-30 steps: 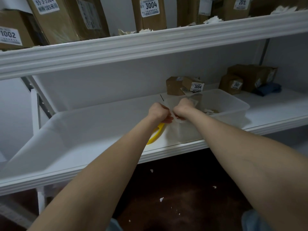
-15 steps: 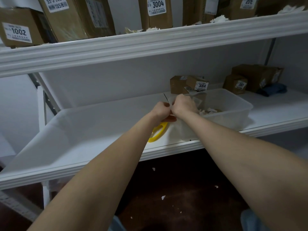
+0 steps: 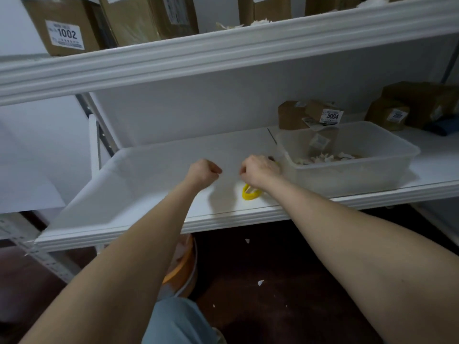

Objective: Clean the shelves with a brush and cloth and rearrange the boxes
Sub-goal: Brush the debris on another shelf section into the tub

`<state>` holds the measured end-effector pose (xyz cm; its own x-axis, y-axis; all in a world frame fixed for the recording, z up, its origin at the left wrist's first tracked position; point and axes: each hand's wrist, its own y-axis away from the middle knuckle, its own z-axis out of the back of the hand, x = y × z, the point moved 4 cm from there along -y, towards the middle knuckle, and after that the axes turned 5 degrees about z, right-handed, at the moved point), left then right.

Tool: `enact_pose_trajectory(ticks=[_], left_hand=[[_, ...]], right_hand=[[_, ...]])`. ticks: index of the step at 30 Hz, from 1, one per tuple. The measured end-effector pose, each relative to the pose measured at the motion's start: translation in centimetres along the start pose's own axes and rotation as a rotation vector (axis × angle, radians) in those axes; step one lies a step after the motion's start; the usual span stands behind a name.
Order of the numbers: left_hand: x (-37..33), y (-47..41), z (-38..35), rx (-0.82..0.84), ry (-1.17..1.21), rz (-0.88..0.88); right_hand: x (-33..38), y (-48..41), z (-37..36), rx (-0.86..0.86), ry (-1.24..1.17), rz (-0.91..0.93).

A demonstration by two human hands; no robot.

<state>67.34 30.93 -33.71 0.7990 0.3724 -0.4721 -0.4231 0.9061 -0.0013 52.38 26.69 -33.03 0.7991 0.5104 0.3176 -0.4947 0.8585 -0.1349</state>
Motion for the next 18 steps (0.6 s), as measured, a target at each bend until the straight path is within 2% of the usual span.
enact_pose_trajectory(ticks=[2, 5, 14, 18], left_hand=[[2.0, 0.4, -0.5, 0.023, -0.123, -0.002], [4.5, 0.5, -1.4, 0.050, -0.166, 0.035], [9.1, 0.3, -1.6, -0.054, -0.122, 0.075], [10.4, 0.4, -1.0, -0.118, -0.064, 0.112]], right_hand=[[0.6, 0.2, -2.1, 0.094, 0.027, 0.024], [0.4, 0.5, -3.9, 0.174, 0.069, 0.028], [-0.6, -0.2, -4.9, 0.063, 0.096, -0.040], [-1.1, -0.6, -5.3, 0.068, -0.041, -0.107]])
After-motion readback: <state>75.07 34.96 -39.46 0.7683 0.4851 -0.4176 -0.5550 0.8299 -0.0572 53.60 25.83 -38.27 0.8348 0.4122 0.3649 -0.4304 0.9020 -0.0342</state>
